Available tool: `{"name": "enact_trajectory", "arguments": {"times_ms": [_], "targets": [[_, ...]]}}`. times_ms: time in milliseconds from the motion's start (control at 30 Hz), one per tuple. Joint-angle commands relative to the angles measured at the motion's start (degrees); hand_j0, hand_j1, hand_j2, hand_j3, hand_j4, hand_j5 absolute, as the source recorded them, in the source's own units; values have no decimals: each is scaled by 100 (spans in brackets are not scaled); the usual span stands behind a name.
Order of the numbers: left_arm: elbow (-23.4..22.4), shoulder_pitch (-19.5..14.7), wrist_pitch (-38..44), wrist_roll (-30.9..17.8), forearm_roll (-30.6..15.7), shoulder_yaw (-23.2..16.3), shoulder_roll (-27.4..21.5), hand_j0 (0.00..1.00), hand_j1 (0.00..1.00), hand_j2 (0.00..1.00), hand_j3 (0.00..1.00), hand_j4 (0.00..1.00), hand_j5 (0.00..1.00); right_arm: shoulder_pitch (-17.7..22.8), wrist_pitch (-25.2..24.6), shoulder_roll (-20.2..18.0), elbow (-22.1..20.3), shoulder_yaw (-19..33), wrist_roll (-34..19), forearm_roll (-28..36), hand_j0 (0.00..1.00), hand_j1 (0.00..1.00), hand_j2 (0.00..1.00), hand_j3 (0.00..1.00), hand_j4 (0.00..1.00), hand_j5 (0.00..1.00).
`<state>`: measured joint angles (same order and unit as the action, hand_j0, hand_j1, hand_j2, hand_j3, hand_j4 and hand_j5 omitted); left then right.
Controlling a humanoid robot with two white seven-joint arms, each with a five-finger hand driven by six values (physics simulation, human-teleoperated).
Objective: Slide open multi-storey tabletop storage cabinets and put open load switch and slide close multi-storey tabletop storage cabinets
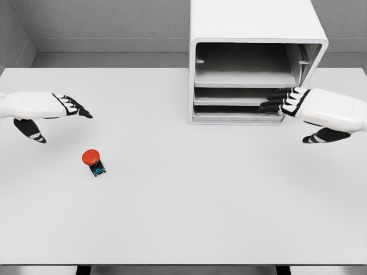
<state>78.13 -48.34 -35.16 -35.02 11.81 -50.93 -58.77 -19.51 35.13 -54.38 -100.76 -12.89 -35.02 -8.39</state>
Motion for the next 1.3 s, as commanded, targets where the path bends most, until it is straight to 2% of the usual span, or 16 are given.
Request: {"name": "enact_trajectory", "arguments": {"times_ms": [0, 67, 100, 267, 333, 400, 500, 567, 633, 700, 833, 900, 967, 1067, 1200, 1267], "targets": [[27, 35, 16, 2, -20, -40, -29, 100, 100, 100, 100, 100, 100, -26, -13, 103, 4, -275, 2, 30, 100, 100, 100, 100, 100, 100], [387, 289, 16, 2, -29, -40, -47, 100, 100, 100, 100, 100, 100, -246, -13, 217, 4, -337, 2, 21, 100, 100, 100, 100, 100, 100], [422, 351, 16, 2, -29, -40, -38, 100, 100, 100, 100, 100, 100, -334, -13, 261, 12, -345, 2, 21, 100, 100, 100, 100, 100, 100], [546, 387, 16, 2, -20, -40, 32, 100, 100, 100, 100, 100, 100, -545, -13, 376, 65, -389, 2, 12, 100, 100, 100, 100, 100, 100], [554, 536, 16, 2, 6, -40, 102, 100, 100, 100, 100, 100, 100, -809, -173, 463, 127, -784, 2, -40, 100, 100, 100, 100, 100, 100], [853, 597, 16, 2, 85, -40, 85, 100, 100, 100, 100, 100, 100, -941, -269, 587, 197, -855, 2, -155, 100, 100, 100, 100, 100, 100], [862, 633, 16, 2, 103, -40, 76, 100, 100, 100, 100, 100, 100, -1239, -639, 736, 293, -1172, 2, -313, 100, 100, 100, 100, 100, 100], [871, 633, 16, 2, 103, -40, 76, 100, 100, 100, 100, 100, 100, -1354, -692, 815, 452, -1180, 2, -322, 100, 100, 100, 100, 100, 100], [923, 633, 16, 2, 103, -40, 76, 100, 100, 100, 100, 100, 100, -1573, -929, 947, 619, -1453, 2, -383, 100, 100, 100, 100, 100, 100], [1020, 747, 16, 2, 111, -49, 76, 100, 100, 100, 100, 100, 100, -1775, -929, 1088, 900, -1584, 2, -445, 100, 100, 100, 100, 100, 100], [1082, 800, 16, 2, 111, -58, 94, 100, 100, 100, 100, 100, 100, -2039, -1166, 1307, 1198, -1892, 2, -638, 100, 100, 100, 100, 100, 100], [1082, 800, 16, 2, 120, -58, 94, 100, 100, 100, 100, 100, 100, -2197, -1166, 1448, 1480, -2068, 2, -647, 100, 100, 100, 100, 100, 100], [1082, 800, 16, 2, 129, -58, 85, 100, 100, 100, 100, 100, 100, -2206, -1184, 1466, 1524, -2068, 2, -647, 100, 100, 100, 100, 100, 100], [1073, 800, 16, 2, 146, -58, 85, 100, 100, 100, 100, 100, 100, -2365, -1184, 1606, 1919, -2182, 2, -770, 100, 100, 100, 100, 100, 100], [1082, 800, 16, 2, 146, -67, 102, 100, 100, 100, 100, 100, 100, -2479, -1192, 1694, 2086, -2270, 2, -823, 100, 100, 100, 100, 100, 100], [1082, 800, 16, 2, 146, -93, 111, 100, 100, 100, 100, 100, 100, -2505, -1360, 1721, 2104, -2270, 2, -901, 100, 100, 100, 100, 100, 100]]}}
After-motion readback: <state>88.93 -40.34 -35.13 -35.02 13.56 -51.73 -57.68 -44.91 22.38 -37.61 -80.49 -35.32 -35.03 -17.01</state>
